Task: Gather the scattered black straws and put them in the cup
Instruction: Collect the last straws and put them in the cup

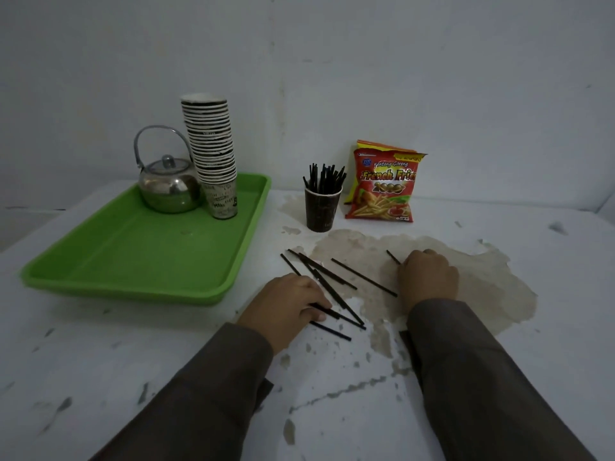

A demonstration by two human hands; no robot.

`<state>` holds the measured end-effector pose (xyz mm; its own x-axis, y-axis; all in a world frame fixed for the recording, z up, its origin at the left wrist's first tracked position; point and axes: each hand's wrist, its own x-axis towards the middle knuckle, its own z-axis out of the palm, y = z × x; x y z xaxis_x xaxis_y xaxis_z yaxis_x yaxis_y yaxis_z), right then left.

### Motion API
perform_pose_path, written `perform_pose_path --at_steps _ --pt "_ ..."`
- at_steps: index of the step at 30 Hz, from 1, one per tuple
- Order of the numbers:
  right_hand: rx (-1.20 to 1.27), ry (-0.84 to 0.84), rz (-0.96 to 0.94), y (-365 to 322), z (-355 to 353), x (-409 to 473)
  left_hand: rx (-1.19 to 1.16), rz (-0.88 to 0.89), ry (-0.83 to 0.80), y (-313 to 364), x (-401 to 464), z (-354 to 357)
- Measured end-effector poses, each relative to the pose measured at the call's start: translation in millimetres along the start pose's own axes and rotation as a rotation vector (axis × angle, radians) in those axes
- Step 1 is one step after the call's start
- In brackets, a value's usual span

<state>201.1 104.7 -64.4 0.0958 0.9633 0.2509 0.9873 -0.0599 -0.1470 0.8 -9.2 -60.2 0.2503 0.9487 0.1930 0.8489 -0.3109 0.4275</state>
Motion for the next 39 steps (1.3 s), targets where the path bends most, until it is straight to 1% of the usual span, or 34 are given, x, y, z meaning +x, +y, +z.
perform_pose_path --at_steps 2,4,5,7,10,13,17,20,22,26,29,31,33,35,39 --pt "0.030 0.038 -0.023 -4 -2 -2 -0.010 -0.002 0.009 1 1 1" --pt "0.154 0.093 -0.075 -7 -4 -6 -0.007 0.001 0.018 2 1 1" --pt "0.226 0.100 -0.109 -10 -5 -10 -0.008 0.001 0.028 2 1 2" --pt "0.309 0.053 -0.202 -16 -7 -18 -0.013 0.000 0.048 2 0 3" --pt "0.334 -0.028 -0.354 -26 -6 -32 -0.004 0.003 0.043 3 1 4" --pt "0.330 -0.050 -0.402 -30 -3 -37 0.008 0.011 0.044 4 1 5" --pt "0.213 -0.122 -0.457 -28 1 -34 0.018 0.020 0.078 4 2 6" --pt "0.150 -0.125 -0.469 -31 3 -35 0.049 0.039 0.092 4 3 10" --pt "0.121 -0.112 -0.464 -34 4 -36 0.047 0.053 0.146 5 4 11" --pt "0.111 -0.084 -0.454 -37 3 -38 -0.049 0.039 0.298 9 4 7" --pt "0.104 -0.064 -0.448 -37 1 -40 -0.098 0.011 0.324 11 2 3" --pt "0.136 -0.019 -0.432 -35 -1 -41 -0.175 -0.021 0.363 11 0 1" --pt "0.252 0.039 -0.385 -33 -3 -42 -0.242 -0.049 0.396 13 -1 -5" --pt "0.401 0.065 -0.353 -33 -6 -42 -0.262 -0.048 0.326 14 -3 -10" --pt "0.661 0.003 -0.316 -40 -15 -45 -0.201 0.002 0.090 12 -7 -16"
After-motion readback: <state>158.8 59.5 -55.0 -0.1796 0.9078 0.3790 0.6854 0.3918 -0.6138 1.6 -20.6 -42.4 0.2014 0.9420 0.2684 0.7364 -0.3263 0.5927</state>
